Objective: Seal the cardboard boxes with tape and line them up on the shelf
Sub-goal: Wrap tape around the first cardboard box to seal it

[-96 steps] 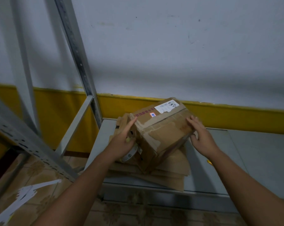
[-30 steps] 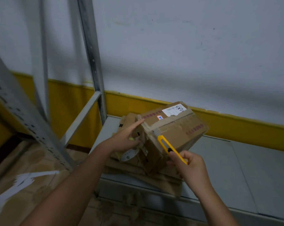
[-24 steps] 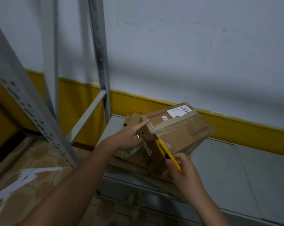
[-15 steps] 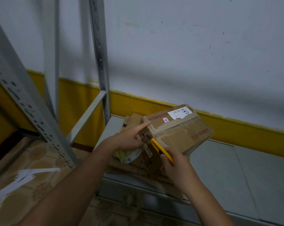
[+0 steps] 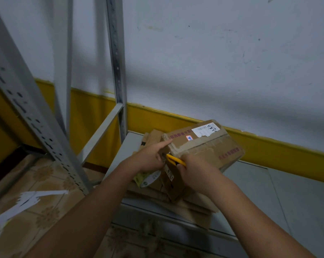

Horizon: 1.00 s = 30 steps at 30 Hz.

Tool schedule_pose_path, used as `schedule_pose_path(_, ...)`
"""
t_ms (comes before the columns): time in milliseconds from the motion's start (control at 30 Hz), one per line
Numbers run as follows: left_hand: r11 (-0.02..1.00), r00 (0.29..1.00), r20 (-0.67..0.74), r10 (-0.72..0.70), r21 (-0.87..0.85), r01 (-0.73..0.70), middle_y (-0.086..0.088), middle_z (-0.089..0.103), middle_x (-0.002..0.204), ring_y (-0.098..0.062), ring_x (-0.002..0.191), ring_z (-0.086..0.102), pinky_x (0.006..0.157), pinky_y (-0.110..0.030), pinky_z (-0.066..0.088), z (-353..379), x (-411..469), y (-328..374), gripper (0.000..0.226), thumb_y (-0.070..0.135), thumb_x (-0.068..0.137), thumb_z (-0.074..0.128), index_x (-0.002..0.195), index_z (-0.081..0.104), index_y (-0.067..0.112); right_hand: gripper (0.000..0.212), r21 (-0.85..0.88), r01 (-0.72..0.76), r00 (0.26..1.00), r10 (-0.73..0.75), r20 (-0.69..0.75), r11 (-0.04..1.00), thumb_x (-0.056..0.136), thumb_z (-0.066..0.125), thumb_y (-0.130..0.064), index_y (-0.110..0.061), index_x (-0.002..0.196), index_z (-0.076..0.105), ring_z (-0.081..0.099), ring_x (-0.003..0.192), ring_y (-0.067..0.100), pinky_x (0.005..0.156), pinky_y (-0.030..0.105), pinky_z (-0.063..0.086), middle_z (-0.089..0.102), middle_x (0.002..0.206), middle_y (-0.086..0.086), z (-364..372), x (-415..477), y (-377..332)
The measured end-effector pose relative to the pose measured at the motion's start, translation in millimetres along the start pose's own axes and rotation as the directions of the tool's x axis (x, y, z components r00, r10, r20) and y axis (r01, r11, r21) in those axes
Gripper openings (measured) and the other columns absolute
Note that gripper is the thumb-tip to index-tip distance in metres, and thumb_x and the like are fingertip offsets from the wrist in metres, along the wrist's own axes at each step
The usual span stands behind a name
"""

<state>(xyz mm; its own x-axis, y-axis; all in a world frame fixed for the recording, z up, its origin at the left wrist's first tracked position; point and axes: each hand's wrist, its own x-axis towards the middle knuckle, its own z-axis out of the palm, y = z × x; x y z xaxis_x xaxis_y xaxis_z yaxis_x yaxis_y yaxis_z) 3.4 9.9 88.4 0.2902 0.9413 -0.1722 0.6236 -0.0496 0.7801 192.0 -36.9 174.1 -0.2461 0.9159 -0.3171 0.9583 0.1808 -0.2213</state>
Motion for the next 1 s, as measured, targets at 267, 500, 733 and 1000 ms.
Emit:
schedule_pose_path(267, 0.996, 0.999, 0.041, -0.019, 0.083, 0.015, -0.01, 0.069, 0.127, -0.012, 0.082, 0.062, 0.069, -0.025, 0.054, -1, 9, 4, 0.093, 0.003, 0.091, 0.058, 0.167, 0.019, 0.041, 0.015, -0.143, -0.015, 0.984, 0.041, 0.175, 0.99, 0.103, 0.051, -0.018, -0.013, 0.109, 0.064, 0.071, 0.089, 0.021, 0.078, 0.033, 0.059, 0.07, 0.097, 0.006, -26, 18, -29)
schedule_pose_path(500, 0.998, 0.997, 0.067, -0.034, 0.05, 0.03, 0.004, 0.07, 0.107, -0.009, 0.08, 0.065, 0.062, -0.018, 0.05, -3, 8, -1, 0.096, 0.008, 0.09, 0.063, 0.166, 0.018, 0.045, 0.018, -0.149, -0.012, 0.986, 0.037, 0.163, 0.989, 0.105, 0.048, -0.024, -0.016, 0.099, 0.064, 0.063, 0.076, 0.016, 0.058, 0.026, 0.046, 0.068, 0.088, 0.003, -26, 2, -15)
schedule_pose_path(733, 0.999, 0.997, 0.076, 0.02, 0.027, -0.022, 0.004, 0.067, 0.134, -0.021, 0.092, 0.071, 0.078, -0.043, 0.063, -5, 4, 0, 0.093, 0.009, 0.089, 0.059, 0.165, 0.02, 0.047, 0.022, -0.019, -0.034, 0.996, 0.035, 0.088, 0.999, 0.106, 0.046, -0.032, -0.02, 0.094, 0.061, 0.062, 0.077, 0.016, 0.06, 0.027, 0.045, 0.065, 0.085, 0.0, -8, -14, 5)
schedule_pose_path(1000, 0.996, 0.989, 0.124, 0.075, 0.034, -0.079, 0.002, 0.072, 0.116, -0.017, 0.082, 0.075, 0.076, -0.05, 0.063, -6, 5, -10, 0.107, 0.006, 0.09, 0.07, 0.162, 0.009, 0.057, 0.024, -0.03, -0.024, 0.995, 0.026, 0.092, 0.999, 0.108, 0.044, -0.034, -0.018, 0.108, 0.062, 0.059, 0.077, 0.013, 0.057, 0.022, 0.04, 0.063, 0.095, 0.0, 16, -25, 18)
